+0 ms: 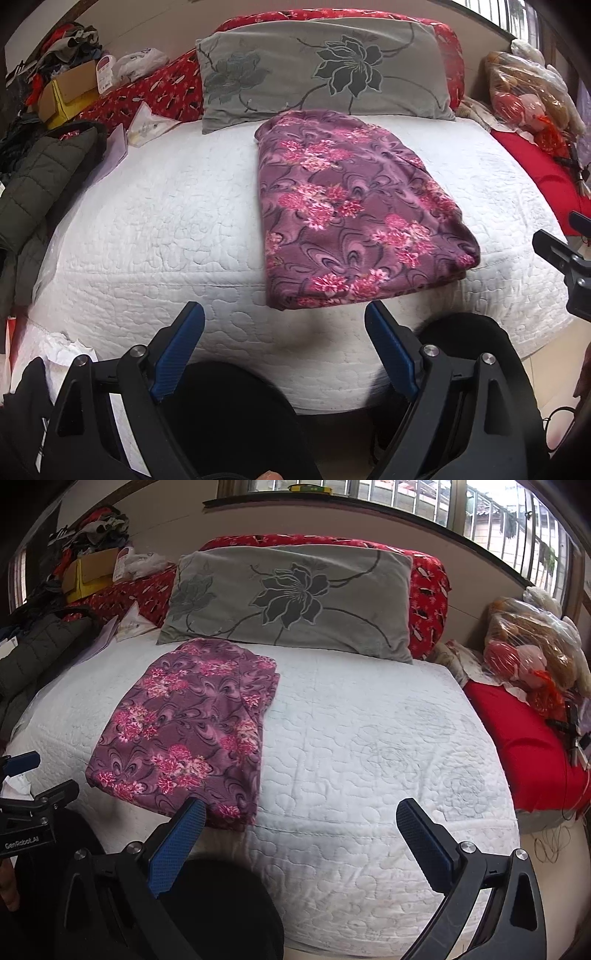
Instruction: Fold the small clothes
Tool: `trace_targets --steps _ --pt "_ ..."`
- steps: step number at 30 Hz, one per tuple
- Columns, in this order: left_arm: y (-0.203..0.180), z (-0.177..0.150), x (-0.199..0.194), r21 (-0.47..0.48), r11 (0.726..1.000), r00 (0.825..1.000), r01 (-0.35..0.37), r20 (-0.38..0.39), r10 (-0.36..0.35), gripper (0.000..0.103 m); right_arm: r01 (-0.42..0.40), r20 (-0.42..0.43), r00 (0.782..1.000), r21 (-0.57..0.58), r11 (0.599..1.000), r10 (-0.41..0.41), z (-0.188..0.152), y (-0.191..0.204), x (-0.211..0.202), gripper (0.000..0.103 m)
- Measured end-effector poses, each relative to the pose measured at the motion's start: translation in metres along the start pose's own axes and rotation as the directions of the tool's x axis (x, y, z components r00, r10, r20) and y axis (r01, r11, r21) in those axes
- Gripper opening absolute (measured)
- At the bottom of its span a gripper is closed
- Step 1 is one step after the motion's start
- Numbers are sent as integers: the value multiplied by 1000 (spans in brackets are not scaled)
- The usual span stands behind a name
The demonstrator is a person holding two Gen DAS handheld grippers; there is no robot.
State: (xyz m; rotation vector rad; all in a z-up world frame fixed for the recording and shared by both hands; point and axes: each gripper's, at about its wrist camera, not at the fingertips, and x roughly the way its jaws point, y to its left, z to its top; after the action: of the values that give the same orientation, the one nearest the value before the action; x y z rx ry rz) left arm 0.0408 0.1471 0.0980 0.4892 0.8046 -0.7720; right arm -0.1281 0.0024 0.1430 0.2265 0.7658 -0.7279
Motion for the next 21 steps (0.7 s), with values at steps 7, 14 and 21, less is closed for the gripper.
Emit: trace_targets --steps 7,14,21 --pt "-6 -1 -6 -15 1000 1000 27 2 -27 89 5 7 1000 -1 1000 -5 -2 1 -7 103" --pt "-13 -1 -13 -3 999 999 43 12 -43 89 0 2 1000 40 999 0 -2 -6 -7 103" --pt "-18 -1 -16 -6 997 997 82 5 -82 89 3 -10 1000 61 998 -2 -3 -10 -5 103"
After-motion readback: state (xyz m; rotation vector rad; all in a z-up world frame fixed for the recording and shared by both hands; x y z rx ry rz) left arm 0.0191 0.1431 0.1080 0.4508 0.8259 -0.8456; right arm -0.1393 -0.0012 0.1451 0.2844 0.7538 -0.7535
